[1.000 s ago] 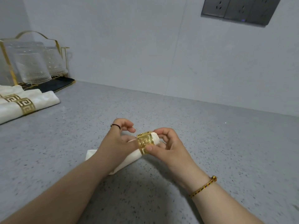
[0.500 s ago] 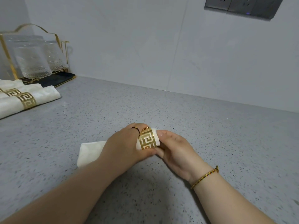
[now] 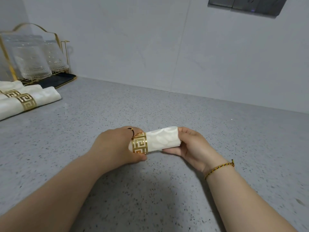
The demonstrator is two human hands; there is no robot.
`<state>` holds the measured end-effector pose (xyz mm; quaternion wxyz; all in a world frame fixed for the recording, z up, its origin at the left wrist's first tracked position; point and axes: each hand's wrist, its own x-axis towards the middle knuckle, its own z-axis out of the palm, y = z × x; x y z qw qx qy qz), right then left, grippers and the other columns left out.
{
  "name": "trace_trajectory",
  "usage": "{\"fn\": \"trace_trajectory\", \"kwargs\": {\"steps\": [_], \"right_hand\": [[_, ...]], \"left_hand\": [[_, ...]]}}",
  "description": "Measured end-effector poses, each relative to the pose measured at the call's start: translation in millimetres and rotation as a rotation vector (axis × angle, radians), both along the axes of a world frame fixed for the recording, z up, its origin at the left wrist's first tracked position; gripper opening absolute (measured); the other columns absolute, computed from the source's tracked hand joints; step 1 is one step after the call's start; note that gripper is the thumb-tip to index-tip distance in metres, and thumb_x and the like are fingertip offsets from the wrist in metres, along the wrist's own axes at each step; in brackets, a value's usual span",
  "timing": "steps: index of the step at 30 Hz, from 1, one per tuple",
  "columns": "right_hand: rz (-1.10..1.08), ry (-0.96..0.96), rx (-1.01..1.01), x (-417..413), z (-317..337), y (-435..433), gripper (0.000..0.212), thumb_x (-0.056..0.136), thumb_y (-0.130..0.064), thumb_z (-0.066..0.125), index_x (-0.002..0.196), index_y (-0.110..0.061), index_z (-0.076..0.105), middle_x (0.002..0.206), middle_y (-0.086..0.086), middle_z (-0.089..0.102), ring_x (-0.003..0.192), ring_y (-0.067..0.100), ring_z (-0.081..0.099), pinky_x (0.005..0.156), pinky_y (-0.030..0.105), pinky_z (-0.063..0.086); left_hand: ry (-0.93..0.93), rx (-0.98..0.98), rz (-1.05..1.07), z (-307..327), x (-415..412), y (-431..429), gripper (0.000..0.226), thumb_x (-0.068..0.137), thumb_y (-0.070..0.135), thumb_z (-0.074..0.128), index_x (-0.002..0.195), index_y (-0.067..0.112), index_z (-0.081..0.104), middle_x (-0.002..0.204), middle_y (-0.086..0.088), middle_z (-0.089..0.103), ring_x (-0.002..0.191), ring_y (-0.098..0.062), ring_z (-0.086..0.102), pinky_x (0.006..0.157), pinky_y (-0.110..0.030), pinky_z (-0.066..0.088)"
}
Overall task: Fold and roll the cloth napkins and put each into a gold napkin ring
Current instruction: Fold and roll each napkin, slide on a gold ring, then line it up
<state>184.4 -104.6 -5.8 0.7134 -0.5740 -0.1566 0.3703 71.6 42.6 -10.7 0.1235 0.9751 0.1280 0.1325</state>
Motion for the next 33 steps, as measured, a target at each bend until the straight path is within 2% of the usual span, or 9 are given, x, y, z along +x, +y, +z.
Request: {"fn": "trace_trajectory", "kwargs": {"steps": [3,6,9,13,17,21,25,29,33], "right_hand": [[0.036,0.018,-0.058,4.9,-1.6,-3.5,0.021,0.093,0.002,0.038,0.086,-0.001,0.057,0.077,0.011,0.066,0.067,0.019,0.066,0.059,0.029,0.058],[-0.079,-0.030,-0.033,6.5,-0.4,-1.8,0.012,0.095,-0.013,0.043,0.092,-0.011,0.055,0.093,0.007,0.061,0.083,0.018,0.059,0.070,0.029,0.053],[-0.038,-0.549,-0.301,3.9,-0.9,-5.0,0.036,0.087,-0.025,0.057,0.121,-0.022,0.045,0.117,-0.005,0.052,0.107,0.010,0.049,0.090,0.022,0.041],[0.163,-1.154,-0.552,-8.0,-4.9,-3.4,0.069,0.075,-0.032,0.072,0.134,-0.030,0.036,0.118,-0.016,0.036,0.117,0.004,0.031,0.102,0.020,0.025],[0.096,-1.623,-0.512,-18.7,-13.0,5.4,0.061,0.071,-0.041,0.068,0.126,-0.022,0.052,0.128,-0.005,0.053,0.127,0.022,0.038,0.104,0.028,0.010],[-0.004,-1.884,-0.533,-27.5,-21.6,19.0,0.044,0.059,-0.035,0.070,0.100,-0.021,0.065,0.094,-0.007,0.070,0.095,0.025,0.064,0.092,0.039,0.033],[-0.063,-2.015,-0.512,-41.5,-17.0,40.4,0.041,0.048,-0.037,0.082,0.084,-0.025,0.066,0.074,-0.013,0.067,0.072,0.015,0.063,0.077,0.026,0.047],[0.014,-1.968,-0.497,-74.1,-14.7,97.1,0.033,0.046,-0.033,0.081,0.072,-0.025,0.063,0.066,-0.012,0.064,0.064,0.016,0.057,0.066,0.023,0.025],[0.187,-1.865,-0.351,-127.2,-16.5,168.1,0.026,0.074,-0.013,0.066,0.099,-0.007,0.064,0.101,0.012,0.064,0.090,0.033,0.054,0.072,0.036,0.041]], "left_hand": [[0.043,0.003,-0.014,-1.7,-0.1,1.2,0.051,0.072,0.057,0.063,0.117,0.045,0.044,0.089,0.024,0.044,0.084,0.000,0.045,0.065,-0.008,0.031],[0.087,-0.015,-0.002,-3.2,0.4,0.8,0.072,0.070,0.060,0.063,0.133,0.044,0.032,0.117,0.023,0.049,0.104,-0.002,0.047,0.080,-0.016,0.037],[0.137,-0.035,0.013,-2.5,-2.4,4.2,0.094,0.066,0.062,0.066,0.142,0.041,0.015,0.141,0.021,0.036,0.125,-0.004,0.038,0.097,-0.022,0.033],[0.185,-0.089,0.005,0.5,-19.0,18.2,0.080,0.065,0.055,0.071,0.134,0.044,0.032,0.126,0.020,0.047,0.111,-0.003,0.044,0.093,-0.023,0.039],[0.149,-0.118,0.039,-0.1,-37.4,24.7,0.054,0.070,0.049,0.069,0.119,0.045,0.046,0.110,0.021,0.053,0.098,-0.002,0.048,0.084,-0.020,0.042],[0.119,-0.074,0.094,-0.4,-43.5,22.0,0.048,0.074,0.051,0.065,0.118,0.042,0.048,0.112,0.017,0.055,0.091,-0.003,0.046,0.081,-0.021,0.042],[0.071,-0.006,0.164,3.3,-59.1,25.9,0.046,0.077,0.052,0.061,0.119,0.039,0.047,0.114,0.015,0.055,0.095,-0.006,0.050,0.081,-0.020,0.042],[-0.002,-0.020,0.321,1.4,-104.0,50.2,0.041,0.078,0.051,0.060,0.117,0.041,0.049,0.104,0.014,0.056,0.092,-0.008,0.052,0.068,-0.018,0.040],[-0.107,-0.077,0.558,-5.7,-165.0,88.5,0.038,0.076,0.044,0.066,0.112,0.038,0.055,0.102,0.008,0.061,0.082,-0.010,0.047,0.062,-0.026,0.034]]}}
